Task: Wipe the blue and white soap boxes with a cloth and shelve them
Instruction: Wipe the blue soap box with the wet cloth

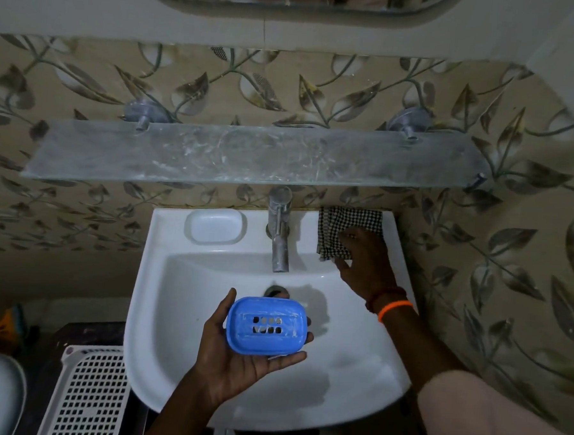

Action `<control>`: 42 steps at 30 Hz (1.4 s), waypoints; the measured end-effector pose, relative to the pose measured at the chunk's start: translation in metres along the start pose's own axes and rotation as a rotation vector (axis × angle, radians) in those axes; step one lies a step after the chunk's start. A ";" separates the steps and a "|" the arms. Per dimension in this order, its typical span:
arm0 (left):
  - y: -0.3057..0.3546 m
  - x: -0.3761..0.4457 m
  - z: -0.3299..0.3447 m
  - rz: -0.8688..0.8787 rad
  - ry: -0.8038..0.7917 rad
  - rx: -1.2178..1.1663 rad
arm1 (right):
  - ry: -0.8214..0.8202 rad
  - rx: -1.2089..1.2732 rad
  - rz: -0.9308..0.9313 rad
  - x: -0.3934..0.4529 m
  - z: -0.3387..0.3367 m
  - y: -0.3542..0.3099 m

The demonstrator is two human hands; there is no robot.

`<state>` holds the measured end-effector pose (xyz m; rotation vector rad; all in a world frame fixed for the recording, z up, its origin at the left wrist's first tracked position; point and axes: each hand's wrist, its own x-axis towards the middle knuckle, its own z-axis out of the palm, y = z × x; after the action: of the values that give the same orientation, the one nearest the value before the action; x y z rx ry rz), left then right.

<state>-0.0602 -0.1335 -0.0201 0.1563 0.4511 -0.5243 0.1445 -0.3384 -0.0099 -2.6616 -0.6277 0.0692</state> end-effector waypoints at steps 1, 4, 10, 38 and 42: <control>0.000 0.000 -0.001 0.002 0.000 0.005 | -0.036 -0.069 -0.039 0.007 0.006 0.002; -0.002 0.000 -0.001 0.024 0.013 0.007 | -0.101 -0.216 -0.098 0.016 0.022 0.001; -0.006 0.000 0.012 0.097 0.033 -0.041 | 0.060 -0.148 -0.154 0.017 0.031 0.006; -0.035 -0.020 0.061 0.332 -0.006 0.130 | 0.390 0.425 -0.049 -0.139 -0.068 -0.148; -0.031 -0.029 0.062 0.303 0.027 0.235 | 0.299 0.367 0.044 -0.141 -0.052 -0.172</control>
<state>-0.0755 -0.1632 0.0472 0.4503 0.3828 -0.2758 -0.0472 -0.2794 0.1000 -2.2700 -0.4123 -0.1818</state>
